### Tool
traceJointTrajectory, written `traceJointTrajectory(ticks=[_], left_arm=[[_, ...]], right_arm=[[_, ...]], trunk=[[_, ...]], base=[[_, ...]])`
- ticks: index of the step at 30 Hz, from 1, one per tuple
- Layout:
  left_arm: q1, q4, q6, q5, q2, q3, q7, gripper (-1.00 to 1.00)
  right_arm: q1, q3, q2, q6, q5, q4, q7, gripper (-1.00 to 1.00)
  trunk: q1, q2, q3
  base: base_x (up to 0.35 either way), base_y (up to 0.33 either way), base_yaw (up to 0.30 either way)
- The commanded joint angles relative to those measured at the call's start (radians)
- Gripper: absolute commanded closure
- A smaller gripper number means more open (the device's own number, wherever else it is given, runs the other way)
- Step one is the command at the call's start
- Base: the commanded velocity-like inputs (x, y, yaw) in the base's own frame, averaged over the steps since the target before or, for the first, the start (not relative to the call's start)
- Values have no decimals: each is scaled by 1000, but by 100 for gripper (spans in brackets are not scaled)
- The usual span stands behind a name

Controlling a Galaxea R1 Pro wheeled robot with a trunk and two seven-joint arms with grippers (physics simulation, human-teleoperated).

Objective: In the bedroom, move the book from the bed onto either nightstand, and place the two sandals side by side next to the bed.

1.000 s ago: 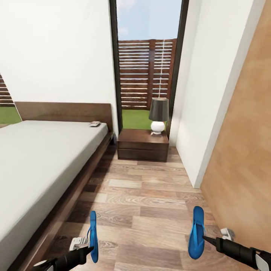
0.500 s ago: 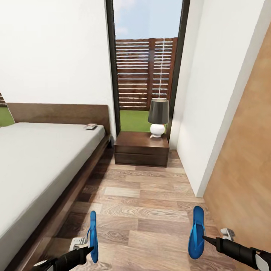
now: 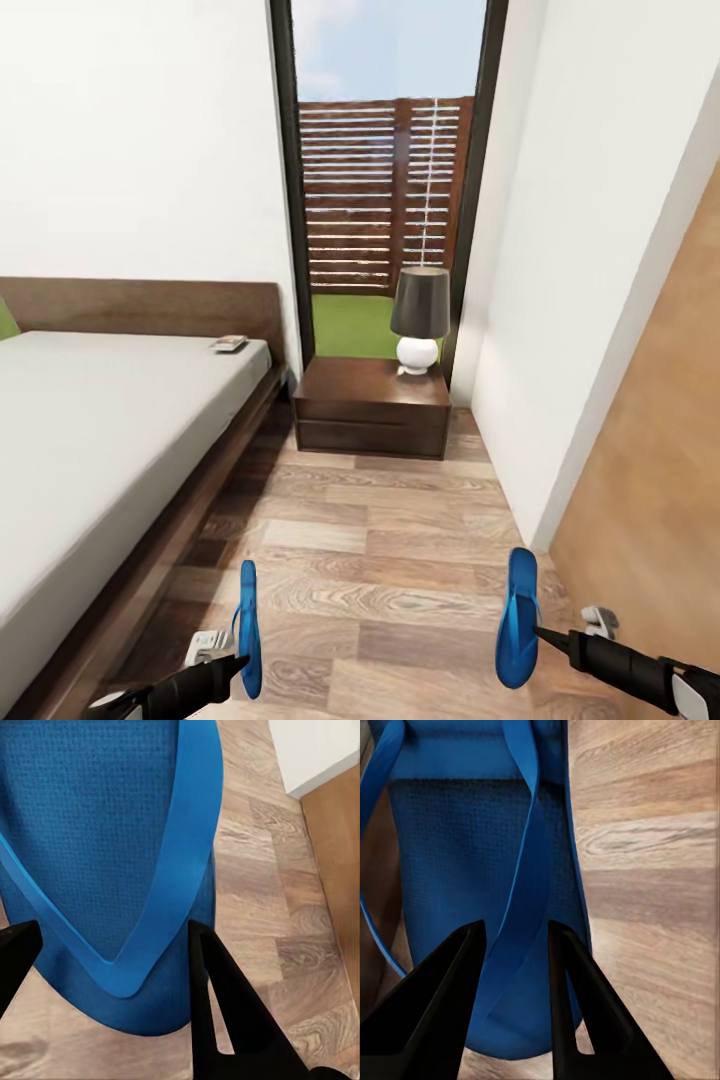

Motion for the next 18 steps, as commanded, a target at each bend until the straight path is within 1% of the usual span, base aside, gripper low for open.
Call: traceJointTrajectory(ticks=[1,18], left_arm=[[-1,0,-7,6,0,-7,-1,100],[-1,0,-7,6,0,-7,-1,100]], right_arm=[[-1,-3,0,5,-5,0,3,100],[-1,-3,1,4,-5,0,3,100]], trunk=[[0,0,-1],[0,0,-1]], base=[[320,-71,0],[320,-71,0]])
